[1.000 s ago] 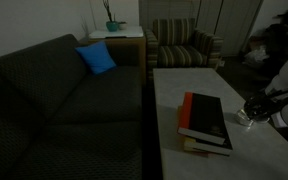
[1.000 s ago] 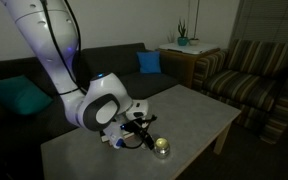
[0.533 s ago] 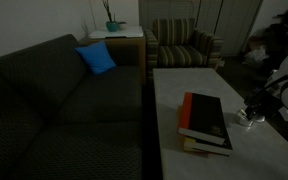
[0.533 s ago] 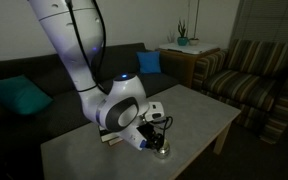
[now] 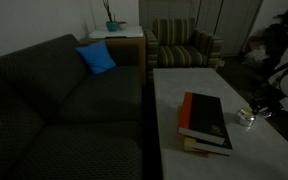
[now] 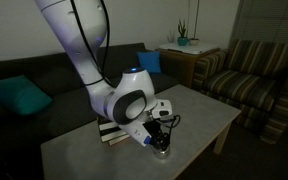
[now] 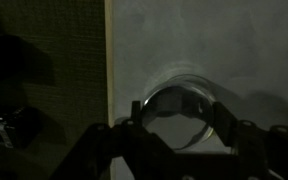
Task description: Cover the silver bottle with the silver lid
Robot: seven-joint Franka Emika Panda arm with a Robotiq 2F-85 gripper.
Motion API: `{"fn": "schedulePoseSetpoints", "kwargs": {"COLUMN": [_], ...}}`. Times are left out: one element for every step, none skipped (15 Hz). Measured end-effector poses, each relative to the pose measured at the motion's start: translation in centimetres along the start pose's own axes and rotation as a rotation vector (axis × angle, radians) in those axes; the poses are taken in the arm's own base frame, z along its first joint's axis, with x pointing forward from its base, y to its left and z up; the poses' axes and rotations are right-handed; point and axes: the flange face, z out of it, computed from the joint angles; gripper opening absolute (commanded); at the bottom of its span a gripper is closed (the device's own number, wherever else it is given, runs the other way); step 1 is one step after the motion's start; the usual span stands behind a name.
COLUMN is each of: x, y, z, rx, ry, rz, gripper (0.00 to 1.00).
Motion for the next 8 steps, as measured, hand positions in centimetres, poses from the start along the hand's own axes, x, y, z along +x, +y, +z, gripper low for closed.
{"fn": "schedulePoseSetpoints", "kwargs": {"x": [0.4, 0.9, 1.5, 2.1, 2.8, 3.4, 4.0, 4.5], "y": [0.0, 0.1, 0.2, 0.4, 0.7, 1.1, 1.5, 1.8], "z": [-0.1, -0.1, -0.1, 0.0, 0.2, 0.4, 0.7, 1.0], "rx": [0.003, 0.012, 0.025, 0.041, 0.059, 0.075, 0.089, 0.099], "ry": [-0.004, -0.01, -0.019, -0.027, -0.033, -0.039, -0.041, -0.046], "rz": [0.025, 0.052, 0.078, 0.105, 0.131, 0.154, 0.174, 0.189], "gripper": [0.45, 0.45, 0.45, 0.45, 0.45, 0.45, 0.45, 0.45]}}
